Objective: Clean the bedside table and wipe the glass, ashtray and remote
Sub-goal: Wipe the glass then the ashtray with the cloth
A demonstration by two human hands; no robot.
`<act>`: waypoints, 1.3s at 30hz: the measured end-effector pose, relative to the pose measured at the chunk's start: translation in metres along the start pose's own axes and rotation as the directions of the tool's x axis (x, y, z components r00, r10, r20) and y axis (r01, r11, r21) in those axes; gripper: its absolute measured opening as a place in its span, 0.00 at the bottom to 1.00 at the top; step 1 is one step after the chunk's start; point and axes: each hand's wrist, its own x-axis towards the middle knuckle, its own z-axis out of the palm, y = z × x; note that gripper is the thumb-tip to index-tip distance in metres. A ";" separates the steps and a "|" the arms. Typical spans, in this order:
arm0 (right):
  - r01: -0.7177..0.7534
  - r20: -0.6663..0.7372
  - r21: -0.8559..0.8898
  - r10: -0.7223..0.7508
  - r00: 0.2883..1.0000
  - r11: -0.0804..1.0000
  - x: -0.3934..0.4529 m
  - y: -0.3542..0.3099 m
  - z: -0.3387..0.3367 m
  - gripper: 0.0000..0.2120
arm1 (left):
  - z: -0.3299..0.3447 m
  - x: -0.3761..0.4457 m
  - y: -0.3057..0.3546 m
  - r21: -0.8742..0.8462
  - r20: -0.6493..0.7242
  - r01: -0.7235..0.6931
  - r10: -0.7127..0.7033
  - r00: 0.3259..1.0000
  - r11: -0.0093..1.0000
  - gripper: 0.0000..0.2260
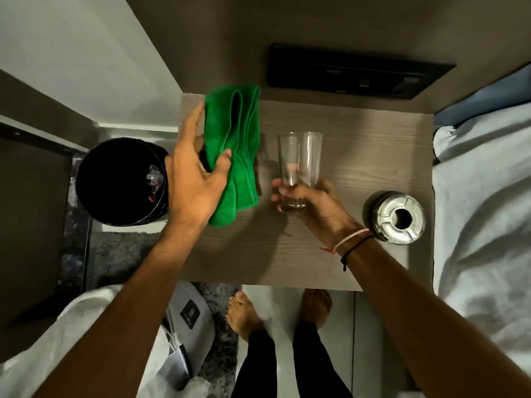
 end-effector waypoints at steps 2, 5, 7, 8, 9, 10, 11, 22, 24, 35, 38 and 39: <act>-0.060 0.004 0.035 0.060 0.998 0.998 0.000 -0.005 0.009 0.27 | 0.007 0.001 0.020 -0.039 0.015 -0.092 0.093 0.996 0.995 0.29; -0.127 0.005 0.145 0.127 0.992 0.981 0.004 -0.011 0.021 0.36 | 0.025 -0.003 0.040 0.022 0.136 -0.201 0.196 0.971 0.979 0.26; -0.105 -0.070 0.201 0.121 0.990 0.974 0.006 -0.010 0.025 0.27 | 0.034 -0.012 0.046 0.070 0.213 -0.259 0.240 0.947 0.963 0.24; -0.077 -0.099 0.214 0.100 0.990 0.974 0.007 -0.008 0.024 0.22 | 0.036 -0.019 0.046 0.120 0.246 -0.320 0.284 0.927 0.940 0.24; -0.043 -0.112 0.234 0.071 0.991 0.971 0.004 -0.007 0.021 0.18 | 0.035 -0.026 0.045 0.179 0.294 -0.394 0.333 0.896 0.901 0.23; -0.018 -0.116 0.263 0.050 0.992 0.965 0.002 -0.005 0.015 0.15 | 0.032 -0.033 0.042 0.204 0.360 -0.457 0.367 0.858 0.866 0.22; -0.015 -0.123 0.315 0.056 0.991 0.949 -0.001 -0.004 0.009 0.14 | 0.026 -0.038 0.038 0.190 0.436 -0.480 0.365 0.823 0.856 0.22; -0.005 0.090 0.408 -0.034 0.995 0.913 -0.009 -0.007 0.034 0.28 | 0.026 0.003 0.058 0.154 0.261 -0.302 0.256 0.931 0.941 0.23; -0.023 0.071 0.481 -0.013 0.997 0.876 -0.006 -0.008 0.035 0.30 | 0.034 -0.006 0.062 0.161 0.308 -0.327 0.268 0.913 0.931 0.23; -0.050 0.093 0.584 -0.006 0.996 0.810 -0.019 0.007 0.018 0.29 | -0.002 -0.019 0.053 0.094 0.484 -0.304 0.224 0.846 0.948 0.20; -0.059 0.152 0.598 -0.041 0.988 0.799 -0.020 0.002 0.017 0.29 | 0.005 -0.010 0.061 0.016 0.279 -0.241 0.227 0.933 0.970 0.19; -0.060 0.148 0.604 -0.038 0.988 0.795 -0.019 -0.002 0.016 0.28 | 0.009 -0.007 0.063 0.008 0.212 -0.246 0.239 0.948 0.969 0.19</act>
